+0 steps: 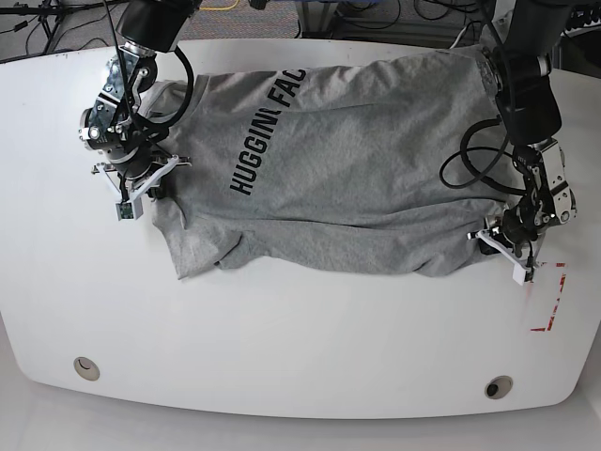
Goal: Fold the T-shirt properly
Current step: 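Hold the hem with the left gripper and the collar edge with the right, then lift the shirt high with both grippers so it hangs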
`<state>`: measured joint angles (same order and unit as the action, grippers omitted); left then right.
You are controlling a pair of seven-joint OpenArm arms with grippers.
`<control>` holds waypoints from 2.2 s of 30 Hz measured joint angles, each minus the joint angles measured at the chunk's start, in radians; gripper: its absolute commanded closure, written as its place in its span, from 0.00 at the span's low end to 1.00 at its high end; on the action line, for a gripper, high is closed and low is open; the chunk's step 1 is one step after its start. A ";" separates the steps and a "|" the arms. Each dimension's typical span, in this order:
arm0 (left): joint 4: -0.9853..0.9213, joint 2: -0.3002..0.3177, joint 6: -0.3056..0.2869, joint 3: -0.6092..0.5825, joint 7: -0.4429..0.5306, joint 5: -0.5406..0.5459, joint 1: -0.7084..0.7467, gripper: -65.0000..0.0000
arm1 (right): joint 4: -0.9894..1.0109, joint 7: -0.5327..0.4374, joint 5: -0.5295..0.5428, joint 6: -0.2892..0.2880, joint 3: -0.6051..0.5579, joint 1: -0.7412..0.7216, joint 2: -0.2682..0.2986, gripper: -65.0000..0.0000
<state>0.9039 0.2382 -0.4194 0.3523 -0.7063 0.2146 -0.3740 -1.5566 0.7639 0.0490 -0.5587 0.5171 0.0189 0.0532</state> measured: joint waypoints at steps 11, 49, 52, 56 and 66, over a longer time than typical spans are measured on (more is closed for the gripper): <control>0.151 -0.030 0.000 0.098 -0.104 -0.025 0.034 1.00 | -0.060 0.004 -0.001 0.000 -0.001 0.003 0.000 0.98; 0.898 -0.093 -0.052 0.098 -0.372 -0.020 -0.071 1.00 | -0.366 0.009 0.000 -0.011 -0.082 -0.077 0.179 0.97; 0.900 -0.093 -0.050 0.098 -0.372 -0.021 -0.117 1.00 | -0.365 0.008 0.000 -0.011 -0.113 -0.125 0.209 0.97; 0.900 -0.093 -0.049 0.099 -0.377 -0.026 -0.196 1.00 | -0.365 0.007 0.001 -0.015 -0.158 -0.193 0.261 0.97; 0.901 -0.084 -0.050 0.098 -0.378 -0.027 -0.443 1.00 | -0.347 0.102 0.009 -0.020 -0.249 -0.457 0.377 0.97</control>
<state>1.8050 0.1539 -0.4694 0.4507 -1.0847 0.1875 -0.8173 -1.9034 0.8661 0.0582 -0.5789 0.2680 -0.4381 0.4305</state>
